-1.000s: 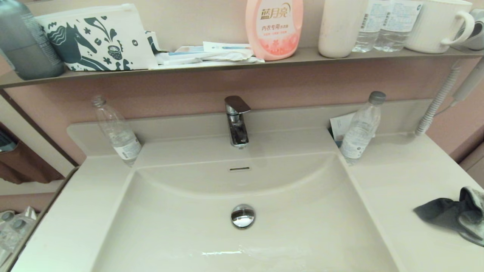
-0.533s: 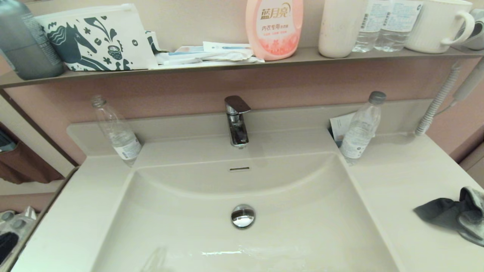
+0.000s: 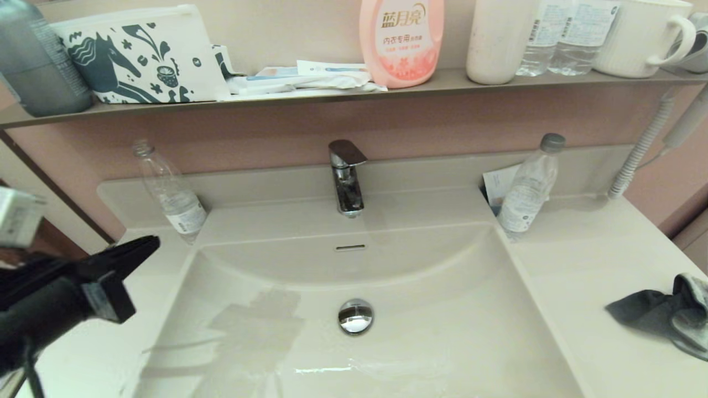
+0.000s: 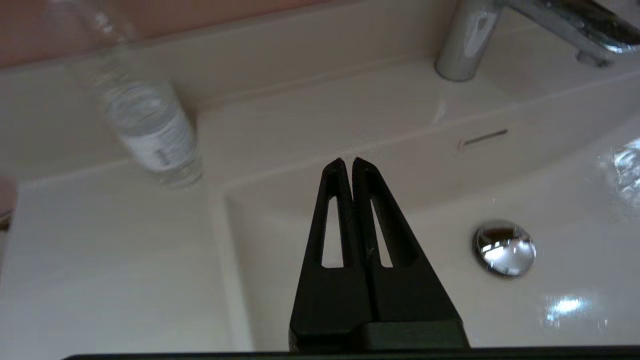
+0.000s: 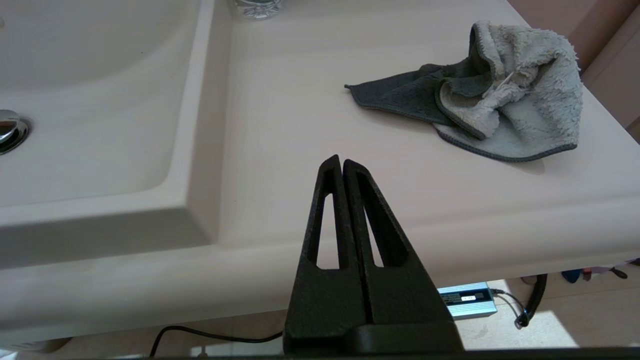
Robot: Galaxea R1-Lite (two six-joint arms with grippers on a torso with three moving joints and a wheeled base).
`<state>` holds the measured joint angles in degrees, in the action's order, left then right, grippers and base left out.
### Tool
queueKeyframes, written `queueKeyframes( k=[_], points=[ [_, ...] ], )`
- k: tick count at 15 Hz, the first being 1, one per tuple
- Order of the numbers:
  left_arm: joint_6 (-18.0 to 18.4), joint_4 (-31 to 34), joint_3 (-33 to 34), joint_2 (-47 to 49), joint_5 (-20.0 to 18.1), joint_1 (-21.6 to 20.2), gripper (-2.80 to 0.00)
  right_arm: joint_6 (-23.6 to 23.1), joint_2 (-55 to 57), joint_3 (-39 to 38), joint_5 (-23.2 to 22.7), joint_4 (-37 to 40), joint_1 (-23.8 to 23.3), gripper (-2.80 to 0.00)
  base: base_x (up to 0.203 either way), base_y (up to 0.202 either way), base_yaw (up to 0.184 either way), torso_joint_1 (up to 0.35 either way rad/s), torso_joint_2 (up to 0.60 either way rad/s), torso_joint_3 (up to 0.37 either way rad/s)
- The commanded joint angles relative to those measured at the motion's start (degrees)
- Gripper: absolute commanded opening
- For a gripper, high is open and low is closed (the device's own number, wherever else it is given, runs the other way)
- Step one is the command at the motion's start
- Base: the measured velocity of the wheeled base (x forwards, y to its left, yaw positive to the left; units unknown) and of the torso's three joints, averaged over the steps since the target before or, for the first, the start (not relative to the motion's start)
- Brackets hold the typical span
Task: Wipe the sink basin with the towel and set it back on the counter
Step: Turn on the faucet
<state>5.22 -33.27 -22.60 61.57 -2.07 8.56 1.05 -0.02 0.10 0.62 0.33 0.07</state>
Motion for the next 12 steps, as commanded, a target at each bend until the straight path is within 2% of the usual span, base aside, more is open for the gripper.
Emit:
queueKeyframes(
  k=[1,3,5,8,10,12],
  points=[
    [-0.8,-6.0,-2.7,13.6,3.8,6.8,-2.8,0.0,0.0,0.0,0.0,0.0,0.0,-2.8,0.0,0.0,0.0,0.0,0.0,0.0],
    [-2.4,-12.5,-5.5,20.7,10.2,14.9,-2.8,0.0,0.0,0.0,0.0,0.0,0.0,-2.8,0.0,0.0,0.0,0.0,0.0,0.0],
    [-3.2,-19.4,-7.9,27.8,15.3,20.4,-2.8,0.0,0.0,0.0,0.0,0.0,0.0,-2.8,0.0,0.0,0.0,0.0,0.0,0.0],
    [-3.4,-25.9,-15.2,34.6,17.6,24.8,-2.8,0.0,0.0,0.0,0.0,0.0,0.0,-2.8,0.0,0.0,0.0,0.0,0.0,0.0],
    [-3.7,-26.5,-17.8,36.6,17.8,27.9,-2.8,0.0,0.1,0.0,0.0,0.0,0.0,-2.8,0.0,0.0,0.0,0.0,0.0,0.0],
    [-3.6,-26.5,-19.3,38.4,17.8,28.3,-2.8,0.0,0.0,0.0,0.0,0.0,0.0,-2.8,0.0,0.0,0.0,0.0,0.0,0.0]
  ],
)
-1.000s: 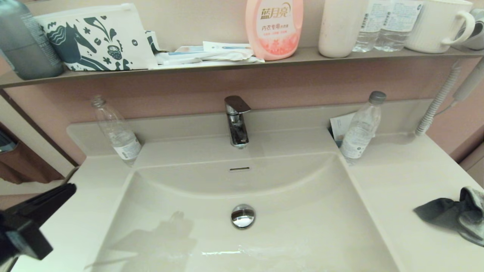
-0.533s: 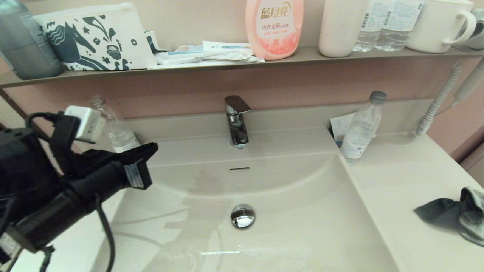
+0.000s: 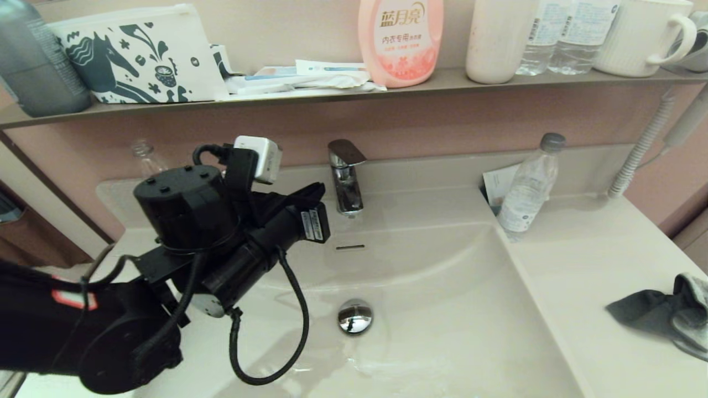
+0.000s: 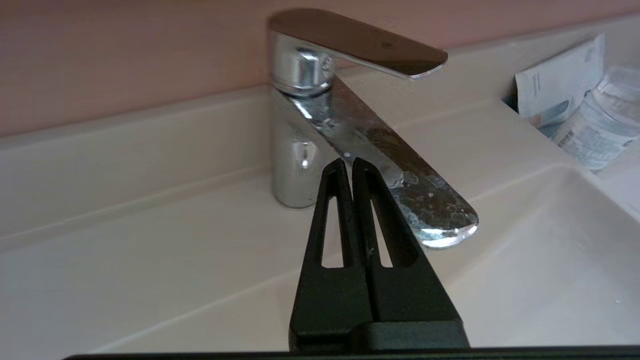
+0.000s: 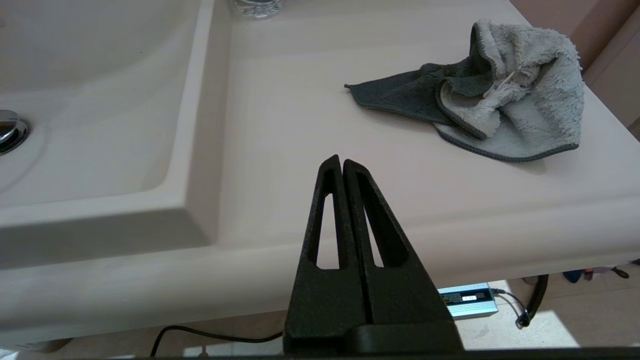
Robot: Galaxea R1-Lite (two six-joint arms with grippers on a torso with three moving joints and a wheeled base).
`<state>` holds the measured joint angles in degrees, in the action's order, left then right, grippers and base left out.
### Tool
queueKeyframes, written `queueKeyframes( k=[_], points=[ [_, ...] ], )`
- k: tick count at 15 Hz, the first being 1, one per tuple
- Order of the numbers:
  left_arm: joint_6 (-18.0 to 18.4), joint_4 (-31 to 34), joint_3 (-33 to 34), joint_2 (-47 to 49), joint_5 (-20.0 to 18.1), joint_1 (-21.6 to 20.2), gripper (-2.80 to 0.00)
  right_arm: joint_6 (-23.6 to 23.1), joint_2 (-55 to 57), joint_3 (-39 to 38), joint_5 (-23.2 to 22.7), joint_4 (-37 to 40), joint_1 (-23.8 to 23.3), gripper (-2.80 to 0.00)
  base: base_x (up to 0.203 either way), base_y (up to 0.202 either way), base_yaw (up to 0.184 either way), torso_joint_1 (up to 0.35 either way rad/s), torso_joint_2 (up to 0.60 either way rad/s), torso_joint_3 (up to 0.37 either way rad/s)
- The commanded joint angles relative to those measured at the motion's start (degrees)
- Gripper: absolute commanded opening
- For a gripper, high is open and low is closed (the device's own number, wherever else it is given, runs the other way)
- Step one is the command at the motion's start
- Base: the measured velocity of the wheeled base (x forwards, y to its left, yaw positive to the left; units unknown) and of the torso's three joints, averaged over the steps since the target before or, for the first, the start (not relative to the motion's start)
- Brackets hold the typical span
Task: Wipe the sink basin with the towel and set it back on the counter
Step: Turn on the faucet
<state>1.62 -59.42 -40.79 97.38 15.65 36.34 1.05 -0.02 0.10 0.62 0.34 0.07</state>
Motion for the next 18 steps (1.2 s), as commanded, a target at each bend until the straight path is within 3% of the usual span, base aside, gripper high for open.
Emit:
queueKeyframes(
  k=[1,7,11,18],
  points=[
    [0.0,-0.4,-2.2,3.6,-0.1,0.6,-2.8,0.0,0.0,0.0,0.0,0.0,0.0,-2.8,0.0,0.0,0.0,0.0,0.0,0.0],
    [0.1,-0.5,-8.9,9.7,0.3,0.4,-2.8,0.0,0.0,0.0,0.0,0.0,0.0,-2.8,0.0,0.0,0.0,0.0,0.0,0.0],
    [1.4,-0.6,-14.5,12.0,0.3,-2.0,-2.8,0.0,0.0,0.0,0.0,0.0,0.0,-2.8,0.0,0.0,0.0,0.0,0.0,0.0],
    [1.2,-0.7,-15.8,8.4,0.3,-1.5,-2.8,0.0,0.0,0.0,0.0,0.0,0.0,-2.8,0.0,0.0,0.0,0.0,0.0,0.0]
  ],
)
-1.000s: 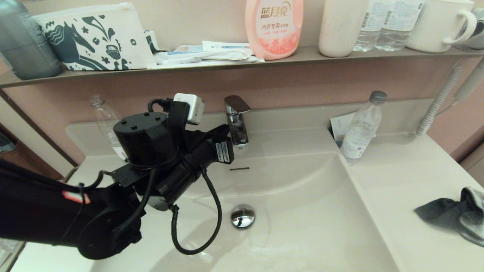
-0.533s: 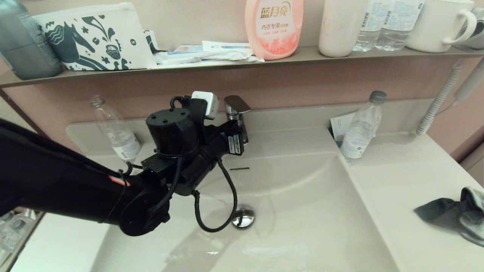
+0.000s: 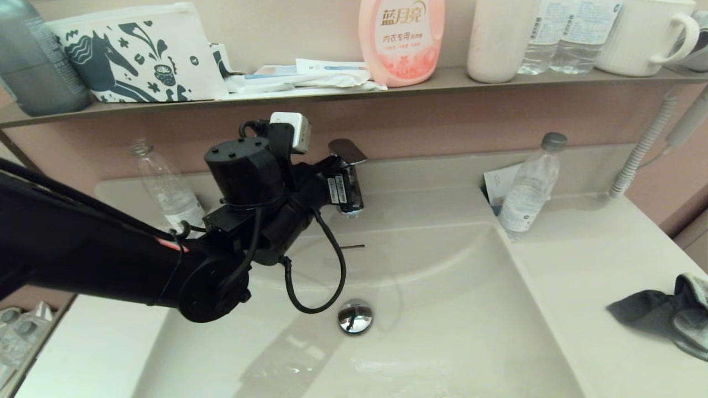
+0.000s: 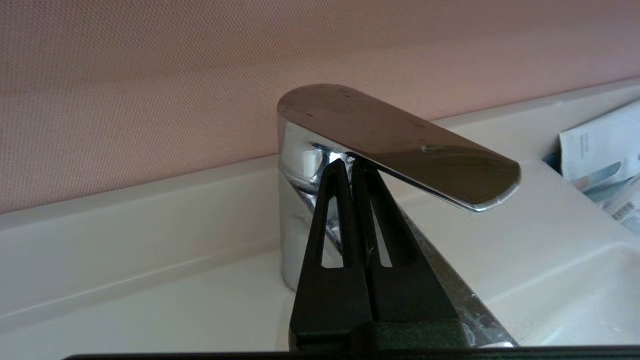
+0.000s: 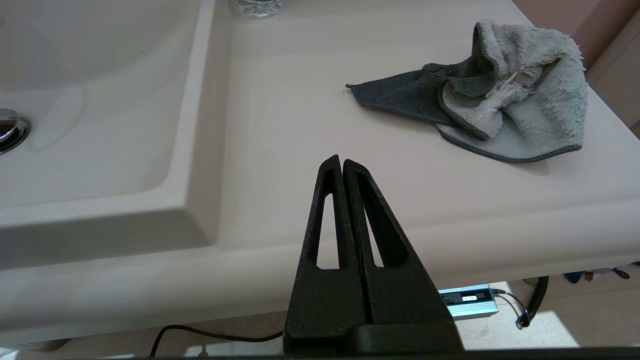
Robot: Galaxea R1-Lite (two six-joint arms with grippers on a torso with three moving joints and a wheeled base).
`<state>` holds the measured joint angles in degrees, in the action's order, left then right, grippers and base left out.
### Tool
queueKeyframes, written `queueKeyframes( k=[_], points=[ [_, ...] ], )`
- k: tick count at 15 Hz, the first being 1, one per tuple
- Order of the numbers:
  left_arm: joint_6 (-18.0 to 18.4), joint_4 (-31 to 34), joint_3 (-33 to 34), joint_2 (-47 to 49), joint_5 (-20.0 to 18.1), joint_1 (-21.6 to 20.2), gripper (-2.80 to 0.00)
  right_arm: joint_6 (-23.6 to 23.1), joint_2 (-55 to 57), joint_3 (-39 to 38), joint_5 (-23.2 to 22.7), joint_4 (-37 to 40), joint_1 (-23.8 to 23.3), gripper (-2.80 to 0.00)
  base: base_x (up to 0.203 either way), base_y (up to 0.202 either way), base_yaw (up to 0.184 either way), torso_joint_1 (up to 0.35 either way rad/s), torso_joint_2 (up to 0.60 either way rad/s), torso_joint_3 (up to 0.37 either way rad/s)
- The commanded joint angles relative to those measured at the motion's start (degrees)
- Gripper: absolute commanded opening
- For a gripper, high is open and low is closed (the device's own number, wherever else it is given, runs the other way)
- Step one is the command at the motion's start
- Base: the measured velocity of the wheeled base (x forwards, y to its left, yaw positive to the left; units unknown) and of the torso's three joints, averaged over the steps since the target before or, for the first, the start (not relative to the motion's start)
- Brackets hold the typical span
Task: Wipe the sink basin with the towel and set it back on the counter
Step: Turn on the faucet, then turn off the faucet
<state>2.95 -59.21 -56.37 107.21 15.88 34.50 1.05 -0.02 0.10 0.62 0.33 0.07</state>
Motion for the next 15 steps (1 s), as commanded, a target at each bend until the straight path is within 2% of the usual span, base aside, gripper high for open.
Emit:
queueKeyframes(
  k=[1,10,13,15],
  points=[
    [-0.2,-0.9,0.0,-2.0,0.1,0.4,-2.8,0.0,0.0,0.0,0.0,0.0,0.0,-2.8,0.0,0.0,0.0,0.0,0.0,0.0],
    [-1.0,-0.9,5.1,-3.6,0.0,3.3,-2.8,0.0,0.0,0.0,0.0,0.0,0.0,-2.8,0.0,0.0,0.0,0.0,0.0,0.0],
    [-1.0,-1.9,9.5,-4.6,0.0,4.0,-2.8,0.0,0.0,0.0,0.0,0.0,0.0,-2.8,0.0,0.0,0.0,0.0,0.0,0.0],
    [-0.7,-3.3,8.5,-4.6,-0.1,3.5,-2.8,0.0,0.1,0.0,0.0,0.0,0.0,-2.8,0.0,0.0,0.0,0.0,0.0,0.0]
  ],
)
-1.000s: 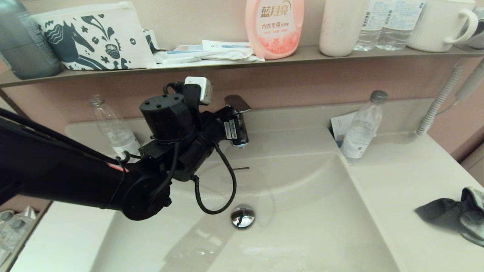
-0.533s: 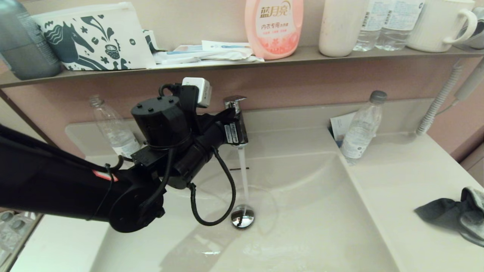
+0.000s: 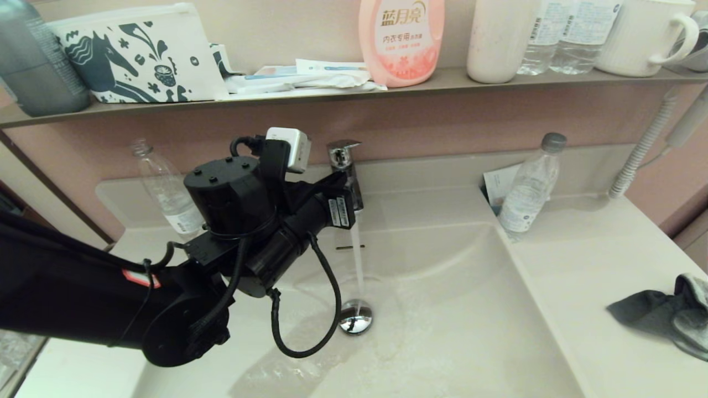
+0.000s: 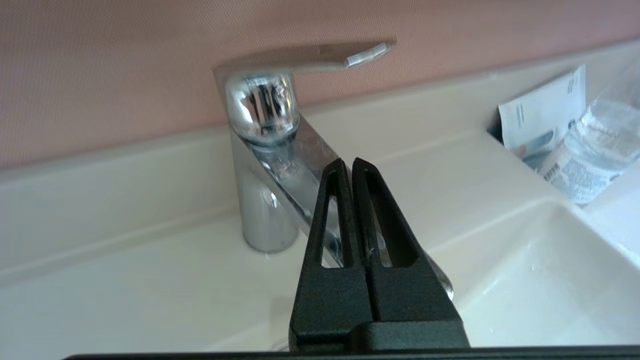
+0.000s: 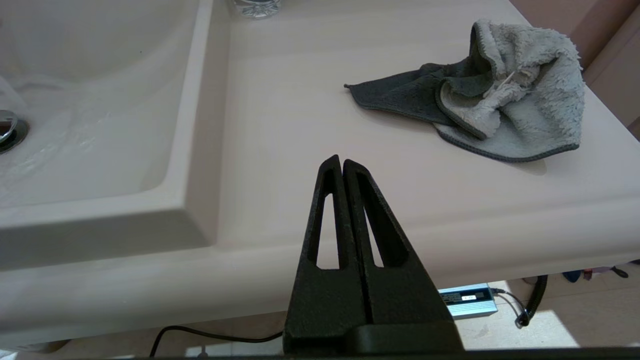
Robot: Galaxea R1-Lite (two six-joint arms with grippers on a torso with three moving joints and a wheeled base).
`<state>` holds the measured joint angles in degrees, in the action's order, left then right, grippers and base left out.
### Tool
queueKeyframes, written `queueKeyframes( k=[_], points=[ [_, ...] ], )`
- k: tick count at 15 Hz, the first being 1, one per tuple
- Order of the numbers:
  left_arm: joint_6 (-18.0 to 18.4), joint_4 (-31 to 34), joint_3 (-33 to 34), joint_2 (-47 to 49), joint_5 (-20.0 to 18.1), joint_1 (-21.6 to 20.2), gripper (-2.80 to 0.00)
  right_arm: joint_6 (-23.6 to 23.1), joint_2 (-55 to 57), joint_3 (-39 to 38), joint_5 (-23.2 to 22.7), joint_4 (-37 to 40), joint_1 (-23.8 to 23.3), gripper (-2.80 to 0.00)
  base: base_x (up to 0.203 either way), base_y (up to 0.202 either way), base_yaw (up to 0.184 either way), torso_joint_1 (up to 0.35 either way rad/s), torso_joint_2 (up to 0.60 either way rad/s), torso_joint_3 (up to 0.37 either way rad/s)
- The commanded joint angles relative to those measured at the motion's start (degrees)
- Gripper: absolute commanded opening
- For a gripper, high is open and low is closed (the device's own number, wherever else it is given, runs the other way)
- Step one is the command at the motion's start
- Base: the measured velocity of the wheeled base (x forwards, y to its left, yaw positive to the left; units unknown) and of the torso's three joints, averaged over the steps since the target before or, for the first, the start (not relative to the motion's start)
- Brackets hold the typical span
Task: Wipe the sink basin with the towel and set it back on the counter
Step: Turn off the faucet
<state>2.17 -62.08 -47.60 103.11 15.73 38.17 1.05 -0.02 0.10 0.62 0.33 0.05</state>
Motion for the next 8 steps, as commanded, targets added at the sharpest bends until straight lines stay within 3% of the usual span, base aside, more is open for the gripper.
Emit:
queueKeyframes(
  k=[1,8],
  points=[
    [0.1,-0.5,-1.1,-0.3,0.1,-0.2,-2.8,0.0,0.0,0.0,0.0,0.0,0.0,-2.8,0.0,0.0,0.0,0.0,0.0,0.0],
    [0.3,-0.9,-7.4,0.3,0.0,-1.0,-2.8,0.0,0.0,0.0,0.0,0.0,0.0,-2.8,0.0,0.0,0.0,0.0,0.0,0.0]
  ],
)
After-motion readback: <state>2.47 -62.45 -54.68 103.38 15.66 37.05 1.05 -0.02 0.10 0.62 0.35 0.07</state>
